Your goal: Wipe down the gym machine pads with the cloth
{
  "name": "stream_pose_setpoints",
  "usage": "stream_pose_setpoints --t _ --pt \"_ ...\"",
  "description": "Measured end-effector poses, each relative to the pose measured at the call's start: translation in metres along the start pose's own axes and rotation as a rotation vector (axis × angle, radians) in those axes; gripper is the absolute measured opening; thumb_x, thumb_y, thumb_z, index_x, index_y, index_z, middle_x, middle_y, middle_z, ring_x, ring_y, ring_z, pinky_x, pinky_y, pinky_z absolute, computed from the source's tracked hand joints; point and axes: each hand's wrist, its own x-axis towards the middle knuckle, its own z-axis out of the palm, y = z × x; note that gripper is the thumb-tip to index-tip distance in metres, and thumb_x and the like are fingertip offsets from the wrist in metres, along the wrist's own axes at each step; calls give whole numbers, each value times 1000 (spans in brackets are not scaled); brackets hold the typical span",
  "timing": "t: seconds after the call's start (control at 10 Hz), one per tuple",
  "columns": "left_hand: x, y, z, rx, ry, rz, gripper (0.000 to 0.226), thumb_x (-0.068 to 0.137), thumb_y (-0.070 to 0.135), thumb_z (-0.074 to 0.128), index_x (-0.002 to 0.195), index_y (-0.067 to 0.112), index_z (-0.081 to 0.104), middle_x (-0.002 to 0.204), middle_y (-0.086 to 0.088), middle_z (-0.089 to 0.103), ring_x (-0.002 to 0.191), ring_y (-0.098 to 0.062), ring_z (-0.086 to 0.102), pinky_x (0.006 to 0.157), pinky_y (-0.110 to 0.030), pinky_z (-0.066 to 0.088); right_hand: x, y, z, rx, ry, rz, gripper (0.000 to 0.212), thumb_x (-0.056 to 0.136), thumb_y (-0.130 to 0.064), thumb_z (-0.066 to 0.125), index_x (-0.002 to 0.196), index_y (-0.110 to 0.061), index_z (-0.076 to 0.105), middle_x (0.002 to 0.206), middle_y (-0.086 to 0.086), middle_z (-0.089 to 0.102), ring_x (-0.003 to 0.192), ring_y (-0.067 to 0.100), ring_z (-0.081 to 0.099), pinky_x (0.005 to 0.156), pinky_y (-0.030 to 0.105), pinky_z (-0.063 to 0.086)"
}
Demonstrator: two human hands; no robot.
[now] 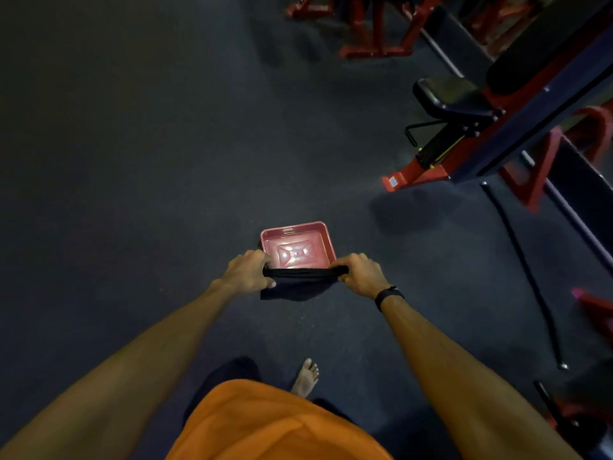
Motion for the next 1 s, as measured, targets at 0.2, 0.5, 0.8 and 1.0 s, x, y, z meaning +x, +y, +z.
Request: stream_pose_setpoints --t 0.2,0.5,0.8,1.0 --pt "49 24 -2 -34 2 -71 23 74 24 85 95 20 75 98 3 71 95 -17 66 81 -34 54 58 34 -24 -38 -99 -22 43 86 -10 66 121 -34 71 122 -1 70 116 25 61 95 40 50" --pt "114 39 -47 -21 167 -103 32 75 26 80 106 23 73 111 -5 69 109 -26 62 89 -36 51 128 41 -70 66 67 -84 51 82 7 53 115 -25 74 106 6 74 99 29 67 82 41 55" --pt "136 43 -36 -123 161 -161 36 85 29 75 119 19 71 122 -2 69 116 -24 62 100 -40 48 171 67 -63 34 -60 -11 44 88 7 57 123 -15 70 120 17 69 110 34 66 97 48 54" --pt "143 46 -21 -311 173 -327 21 85 25 77 103 14 76 102 -4 74 101 -22 68 94 -39 54 190 81 -60 126 -92 -58 39 86 1 56 116 -16 75 116 11 72 107 28 68 93 44 56"
